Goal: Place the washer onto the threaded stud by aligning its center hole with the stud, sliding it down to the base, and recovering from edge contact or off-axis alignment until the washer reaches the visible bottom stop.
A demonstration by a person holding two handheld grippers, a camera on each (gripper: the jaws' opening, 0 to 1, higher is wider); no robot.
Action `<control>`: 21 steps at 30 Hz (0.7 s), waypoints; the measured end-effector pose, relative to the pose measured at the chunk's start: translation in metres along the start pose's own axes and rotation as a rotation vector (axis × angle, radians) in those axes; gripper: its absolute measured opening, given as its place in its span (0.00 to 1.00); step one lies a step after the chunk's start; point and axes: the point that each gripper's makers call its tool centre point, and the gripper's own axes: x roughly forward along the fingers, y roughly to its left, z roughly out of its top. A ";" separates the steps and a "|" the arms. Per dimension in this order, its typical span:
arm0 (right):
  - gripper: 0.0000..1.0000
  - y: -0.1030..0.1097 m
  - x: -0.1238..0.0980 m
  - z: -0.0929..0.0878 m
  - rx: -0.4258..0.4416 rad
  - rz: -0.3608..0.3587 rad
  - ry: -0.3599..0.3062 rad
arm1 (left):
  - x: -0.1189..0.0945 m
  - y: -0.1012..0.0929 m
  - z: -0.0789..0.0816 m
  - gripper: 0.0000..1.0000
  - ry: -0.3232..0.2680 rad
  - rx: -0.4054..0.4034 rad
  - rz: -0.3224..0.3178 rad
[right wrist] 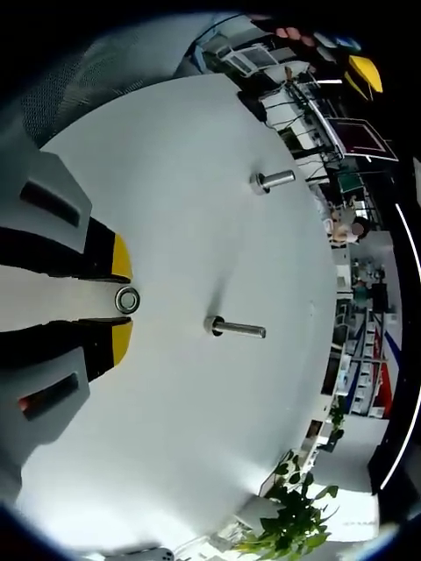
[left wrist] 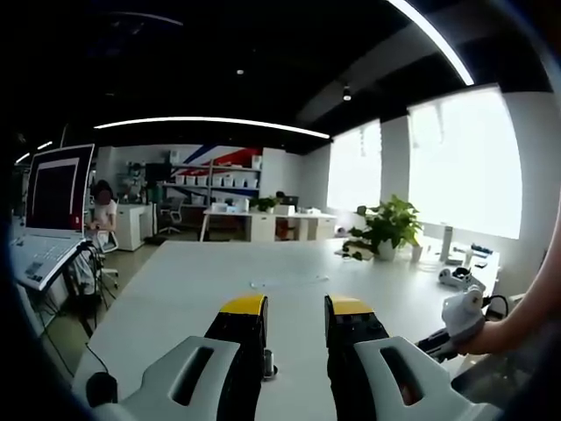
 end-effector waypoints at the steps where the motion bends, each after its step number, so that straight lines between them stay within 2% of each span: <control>1: 0.18 0.000 0.000 0.000 0.001 0.001 -0.001 | 0.000 0.000 0.000 0.24 0.000 0.000 -0.001; 21: 0.15 0.001 0.001 0.001 -0.008 0.005 -0.011 | 0.000 -0.001 -0.001 0.24 0.003 0.005 -0.002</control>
